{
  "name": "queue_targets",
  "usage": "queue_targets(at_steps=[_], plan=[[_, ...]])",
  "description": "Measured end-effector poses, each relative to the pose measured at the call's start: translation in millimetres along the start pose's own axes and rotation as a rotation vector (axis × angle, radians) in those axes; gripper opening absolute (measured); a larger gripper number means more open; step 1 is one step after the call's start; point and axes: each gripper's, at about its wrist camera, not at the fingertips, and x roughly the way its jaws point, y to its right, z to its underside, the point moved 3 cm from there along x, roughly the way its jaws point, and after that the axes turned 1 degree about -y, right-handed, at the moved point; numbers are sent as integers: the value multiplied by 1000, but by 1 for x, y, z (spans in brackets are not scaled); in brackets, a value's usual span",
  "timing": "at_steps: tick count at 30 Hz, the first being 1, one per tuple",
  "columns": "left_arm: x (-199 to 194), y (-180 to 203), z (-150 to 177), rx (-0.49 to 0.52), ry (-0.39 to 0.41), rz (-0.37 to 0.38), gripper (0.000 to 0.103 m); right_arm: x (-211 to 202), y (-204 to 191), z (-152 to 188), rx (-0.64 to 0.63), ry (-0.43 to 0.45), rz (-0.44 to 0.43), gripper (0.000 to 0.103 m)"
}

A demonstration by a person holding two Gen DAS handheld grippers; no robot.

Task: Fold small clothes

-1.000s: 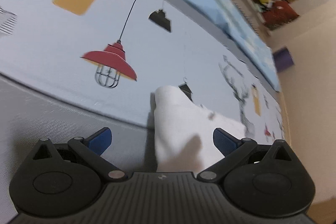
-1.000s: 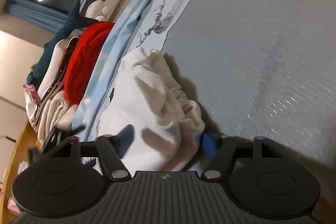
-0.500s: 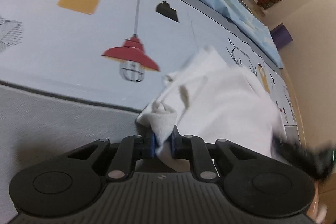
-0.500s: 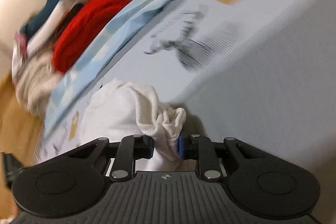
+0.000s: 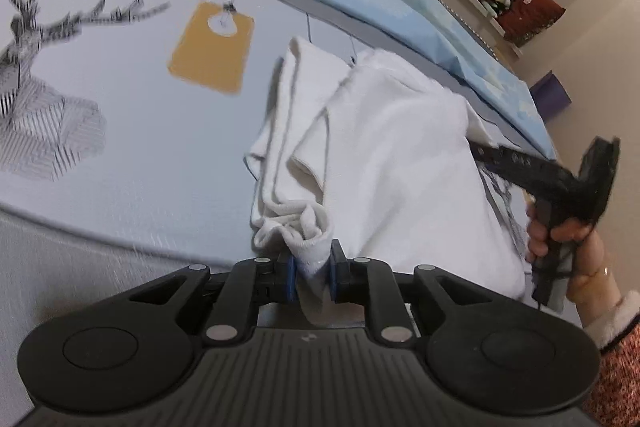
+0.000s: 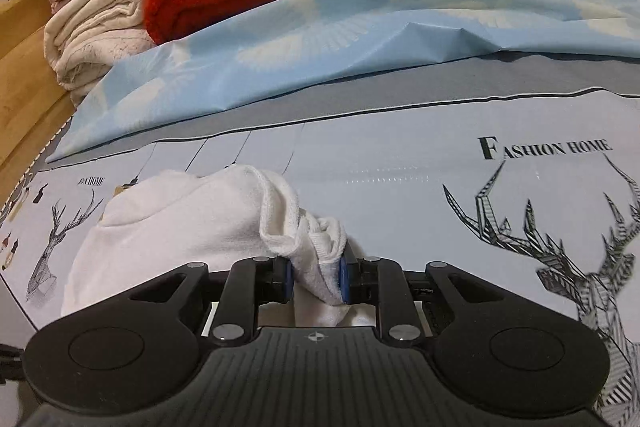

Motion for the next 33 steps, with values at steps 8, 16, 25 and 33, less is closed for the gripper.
queue_targets(at_steps=[8, 16, 25, 33], plan=[[-46, -11, -55, 3, 169, 71, 79, -47, 27, 4, 145, 151, 158, 44], [40, 59, -101, 145, 120, 89, 85, -21, -32, -10, -158, 107, 82, 12], [53, -9, -126, -67, 171, -87, 87, -5, 24, -16, 65, 149, 257, 23], [-27, -14, -31, 131, 45, 61, 94, -121, 45, 89, 180, -101, -186, 71]])
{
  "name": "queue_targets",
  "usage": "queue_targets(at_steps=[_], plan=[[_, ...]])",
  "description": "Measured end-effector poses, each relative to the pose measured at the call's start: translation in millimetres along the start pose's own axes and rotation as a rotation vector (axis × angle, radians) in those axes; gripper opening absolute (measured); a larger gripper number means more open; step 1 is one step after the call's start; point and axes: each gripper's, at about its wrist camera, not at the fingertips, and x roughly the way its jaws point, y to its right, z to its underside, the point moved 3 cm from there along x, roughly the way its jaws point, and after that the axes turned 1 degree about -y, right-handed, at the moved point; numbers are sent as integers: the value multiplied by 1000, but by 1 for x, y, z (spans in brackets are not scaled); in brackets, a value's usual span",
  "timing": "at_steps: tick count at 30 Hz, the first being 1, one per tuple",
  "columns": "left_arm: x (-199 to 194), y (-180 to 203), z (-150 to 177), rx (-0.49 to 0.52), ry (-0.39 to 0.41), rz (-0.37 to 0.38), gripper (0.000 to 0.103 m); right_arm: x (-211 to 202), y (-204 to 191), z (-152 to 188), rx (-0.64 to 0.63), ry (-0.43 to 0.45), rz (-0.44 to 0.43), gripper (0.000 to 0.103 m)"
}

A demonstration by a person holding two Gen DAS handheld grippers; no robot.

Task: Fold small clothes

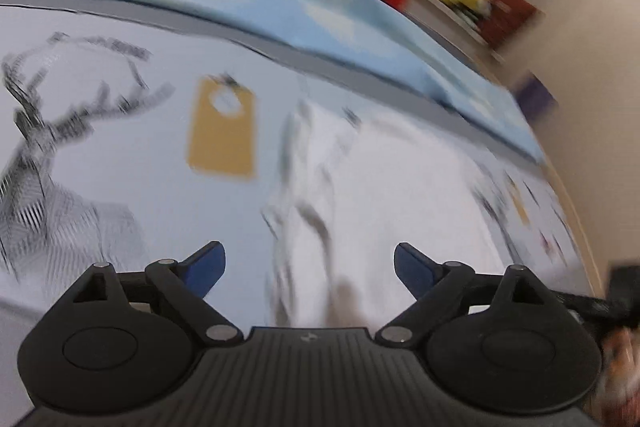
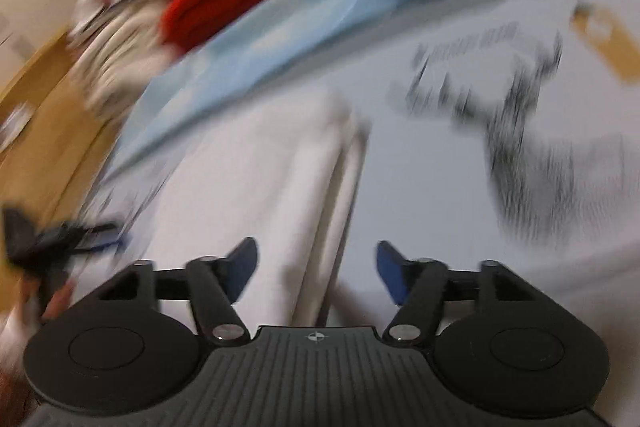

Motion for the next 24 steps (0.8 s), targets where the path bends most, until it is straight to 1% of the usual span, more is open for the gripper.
queue_targets(at_steps=[2, 3, 4, 5, 6, 7, 8, 9, 11, 13, 14, 15, 16, 18, 20, 21, 22, 23, 24], plan=[[-2, 12, 24, 96, -35, 37, 94, -6, -6, 28, -82, -57, 5, 72], [2, 18, 36, 158, -65, 36, 94, -3, -10, 39, -136, -86, 23, 72], [8, 23, 46, 212, -94, 17, 94, 1, -14, 48, -192, -98, 42, 72], [14, 29, 56, 258, -115, -12, 94, 2, -20, 56, -270, -65, 67, 72], [22, 30, 63, 284, -125, -48, 94, 5, -28, 60, -334, -40, 99, 72], [28, 33, 65, 292, -105, -73, 94, 10, -33, 61, -367, -30, 126, 72], [30, 35, 65, 292, -73, -91, 94, 15, -36, 58, -378, -10, 145, 72], [34, 36, 62, 279, -59, -106, 94, 19, -38, 54, -373, 18, 164, 72], [39, 40, 54, 253, -51, -114, 94, 29, -39, 43, -344, 55, 180, 72], [42, 41, 50, 240, -55, -107, 94, 34, -39, 36, -365, 61, 180, 73], [43, 41, 48, 243, -56, -105, 94, 40, -37, 33, -378, 61, 185, 75], [44, 41, 47, 254, -55, -104, 95, 43, -34, 29, -375, 60, 186, 78], [46, 43, 47, 271, -55, -109, 95, 44, -29, 23, -359, 61, 184, 79], [52, 43, 37, 308, -52, -138, 95, 46, -21, 15, -335, 76, 185, 81], [59, 45, 29, 332, -51, -154, 96, 51, -15, 8, -351, 104, 217, 83], [63, 45, 24, 323, -62, -153, 96, 52, -12, 6, -352, 117, 228, 83], [66, 45, 22, 319, -68, -158, 100, 52, -9, 6, -339, 122, 228, 83], [67, 44, 20, 327, -63, -176, 103, 52, -8, 6, -328, 121, 226, 83], [66, 43, 20, 340, -55, -194, 103, 51, -10, 9, -337, 110, 224, 83]])
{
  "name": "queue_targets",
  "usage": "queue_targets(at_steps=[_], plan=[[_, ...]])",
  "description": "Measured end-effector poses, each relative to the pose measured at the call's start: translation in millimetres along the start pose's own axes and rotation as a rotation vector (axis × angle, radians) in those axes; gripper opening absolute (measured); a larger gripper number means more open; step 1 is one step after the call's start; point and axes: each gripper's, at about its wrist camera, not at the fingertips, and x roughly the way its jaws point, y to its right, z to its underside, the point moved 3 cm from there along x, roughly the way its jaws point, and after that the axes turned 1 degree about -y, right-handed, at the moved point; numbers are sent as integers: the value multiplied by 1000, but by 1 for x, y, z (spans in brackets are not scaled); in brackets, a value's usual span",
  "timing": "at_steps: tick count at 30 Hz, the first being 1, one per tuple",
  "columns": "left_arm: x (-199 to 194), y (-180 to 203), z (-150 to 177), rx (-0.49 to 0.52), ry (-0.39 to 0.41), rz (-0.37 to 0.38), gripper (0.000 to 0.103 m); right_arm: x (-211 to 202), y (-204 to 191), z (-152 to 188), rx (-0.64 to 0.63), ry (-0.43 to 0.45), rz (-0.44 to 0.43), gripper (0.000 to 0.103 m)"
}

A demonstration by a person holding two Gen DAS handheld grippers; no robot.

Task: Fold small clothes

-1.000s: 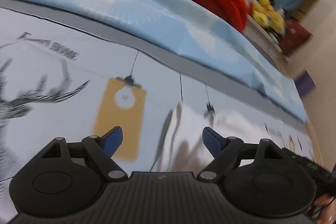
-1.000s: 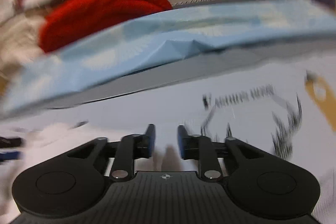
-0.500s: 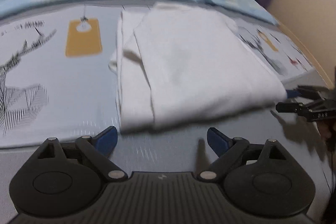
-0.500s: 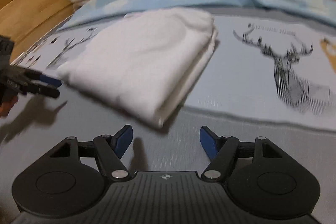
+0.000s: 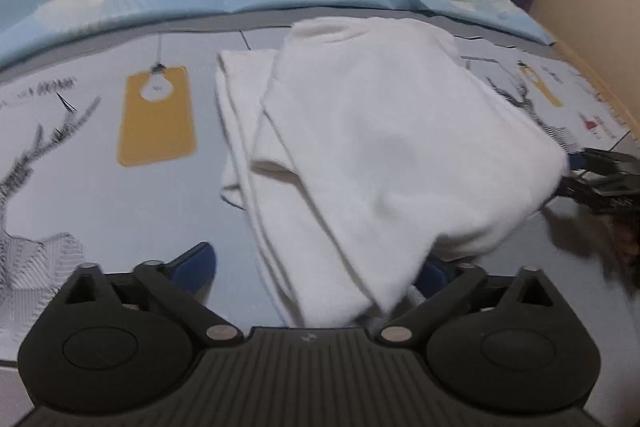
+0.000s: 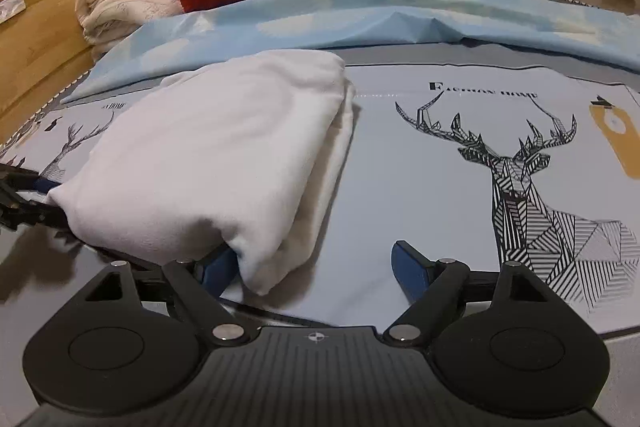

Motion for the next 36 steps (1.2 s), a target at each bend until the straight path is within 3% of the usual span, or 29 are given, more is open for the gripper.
queue_targets(at_steps=[10, 13, 16, 21, 24, 27, 29, 31, 34, 36], plan=[[-13, -31, 12, -6, -4, -156, 103, -8, -43, 9, -125, 2, -72, 83], [-28, -29, 19, 0, -27, -194, 103, -7, -57, 10, -169, -28, -21, 82], [-60, -28, 31, -16, -28, -211, 103, -32, -62, 9, -159, -21, 22, 82], [-128, 2, 40, -132, 30, -185, 103, -103, -71, 11, 21, 17, 141, 84], [-159, 44, 43, -145, 51, -232, 103, -138, -89, 18, 166, 40, 187, 86], [-183, 79, 58, -186, 95, -274, 103, -166, -114, 32, 233, 89, 232, 89], [-186, 93, 73, -249, 105, -244, 103, -176, -126, 47, 252, 138, 255, 92], [-179, 103, 84, -234, 98, -225, 103, -175, -133, 62, 240, 154, 291, 92], [-163, 112, 90, -139, 131, -340, 103, -160, -138, 72, 165, 143, 341, 92], [-149, 111, 89, -128, 109, -361, 103, -149, -139, 72, 96, 140, 386, 92]])
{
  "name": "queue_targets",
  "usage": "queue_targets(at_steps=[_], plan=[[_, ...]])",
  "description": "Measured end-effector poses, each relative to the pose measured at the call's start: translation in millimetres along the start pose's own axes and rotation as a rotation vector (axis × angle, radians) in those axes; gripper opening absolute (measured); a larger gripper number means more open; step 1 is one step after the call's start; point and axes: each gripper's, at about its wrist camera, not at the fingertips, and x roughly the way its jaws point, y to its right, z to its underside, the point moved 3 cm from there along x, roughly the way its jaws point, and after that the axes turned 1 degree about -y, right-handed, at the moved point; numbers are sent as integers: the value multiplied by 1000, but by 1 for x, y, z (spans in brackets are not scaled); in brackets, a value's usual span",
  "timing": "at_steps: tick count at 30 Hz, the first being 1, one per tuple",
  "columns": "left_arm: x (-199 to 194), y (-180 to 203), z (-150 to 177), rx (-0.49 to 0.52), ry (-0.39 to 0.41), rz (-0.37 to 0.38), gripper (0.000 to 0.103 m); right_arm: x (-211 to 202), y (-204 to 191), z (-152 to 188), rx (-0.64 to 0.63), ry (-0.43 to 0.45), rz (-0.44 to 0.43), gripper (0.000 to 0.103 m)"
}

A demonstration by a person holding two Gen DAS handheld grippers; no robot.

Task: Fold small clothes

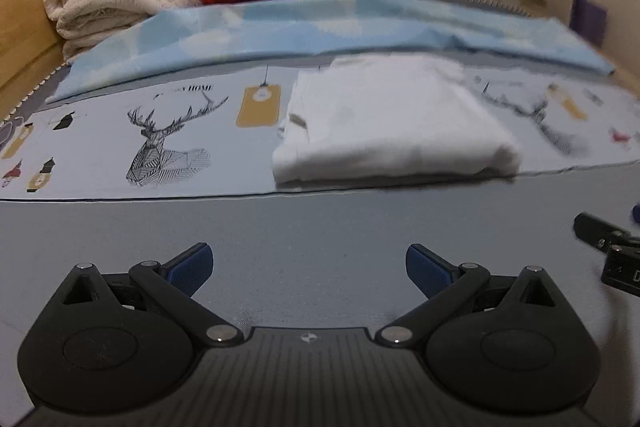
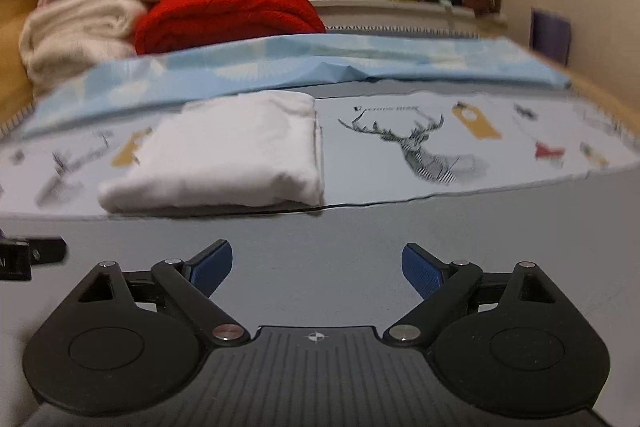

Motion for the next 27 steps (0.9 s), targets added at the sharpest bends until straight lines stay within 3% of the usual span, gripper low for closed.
queue_targets(at_steps=[2, 4, 6, 11, 27], plan=[[6, 5, -3, -8, -4, 38, 103, 6, -4, 1, -57, 13, 24, 92], [9, 9, -5, 7, 18, 22, 103, 13, -8, 0, -81, 11, 31, 92], [10, 14, -8, 24, 33, -9, 103, 19, -10, -2, -81, 5, 28, 92], [17, 16, -14, -4, 18, 45, 103, 30, -11, -1, -79, -11, 49, 92], [16, 15, -10, 22, 27, 21, 103, 31, -14, 6, -62, -35, 17, 92]])
